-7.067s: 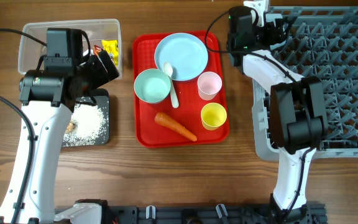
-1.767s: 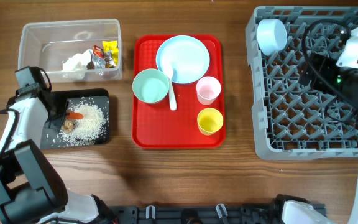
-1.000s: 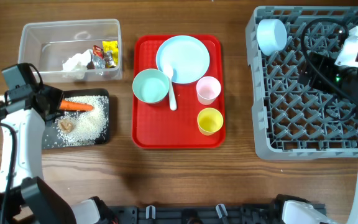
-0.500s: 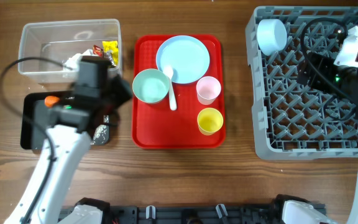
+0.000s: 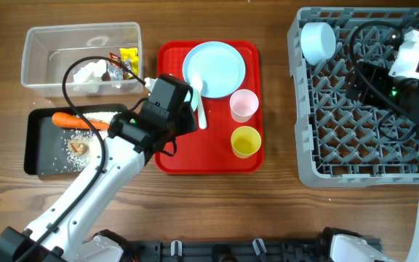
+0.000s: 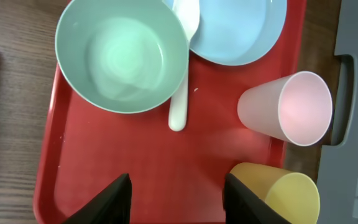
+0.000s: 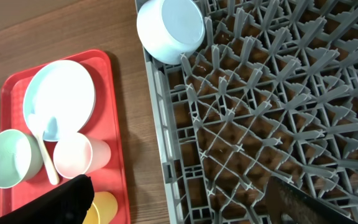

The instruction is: Sort waste into correct bins and load items into the dishwasher rack

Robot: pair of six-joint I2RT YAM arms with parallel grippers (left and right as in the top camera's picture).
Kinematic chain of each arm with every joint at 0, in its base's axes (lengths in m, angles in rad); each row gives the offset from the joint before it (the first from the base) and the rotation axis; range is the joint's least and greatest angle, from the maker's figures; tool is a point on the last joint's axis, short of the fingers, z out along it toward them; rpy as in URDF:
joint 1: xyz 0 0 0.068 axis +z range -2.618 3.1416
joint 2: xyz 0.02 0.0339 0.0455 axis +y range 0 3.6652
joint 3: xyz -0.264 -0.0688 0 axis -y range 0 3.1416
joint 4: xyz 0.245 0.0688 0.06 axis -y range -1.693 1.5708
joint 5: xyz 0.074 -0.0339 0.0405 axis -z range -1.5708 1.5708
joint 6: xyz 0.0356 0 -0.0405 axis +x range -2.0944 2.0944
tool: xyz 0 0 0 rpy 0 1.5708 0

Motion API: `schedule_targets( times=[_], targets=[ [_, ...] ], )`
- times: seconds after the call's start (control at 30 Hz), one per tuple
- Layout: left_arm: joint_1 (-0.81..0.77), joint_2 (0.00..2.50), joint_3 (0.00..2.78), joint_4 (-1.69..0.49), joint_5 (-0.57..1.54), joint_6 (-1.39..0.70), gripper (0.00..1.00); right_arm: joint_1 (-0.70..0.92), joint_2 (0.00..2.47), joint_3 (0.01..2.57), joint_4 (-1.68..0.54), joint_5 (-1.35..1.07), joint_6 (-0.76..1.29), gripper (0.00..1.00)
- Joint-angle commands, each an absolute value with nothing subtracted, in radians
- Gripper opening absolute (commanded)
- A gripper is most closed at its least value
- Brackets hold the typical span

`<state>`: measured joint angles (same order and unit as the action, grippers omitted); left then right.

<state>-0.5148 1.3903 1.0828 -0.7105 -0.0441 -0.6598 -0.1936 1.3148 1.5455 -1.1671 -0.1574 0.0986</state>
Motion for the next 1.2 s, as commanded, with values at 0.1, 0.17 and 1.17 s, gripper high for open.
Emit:
schedule_targets(
  times=[0.1,0.17,1.17],
  targets=[
    [-0.556,1.433,1.094,-0.668,-0.112,-0.669,0.47,-0.198,1.326,1.544,-1.172,-0.185,0.078,0.91],
    [-0.559,1.455,1.094,-0.649,-0.122,-0.668,0.45,-0.198,1.326,1.544,-1.171,-0.184,0.077,0.91],
    [-0.12,1.31,1.233,-0.826,-0.255,-0.584,1.0,0.476,1.736,1.544,-0.624,-0.354,0.351,0.86]
  ],
)
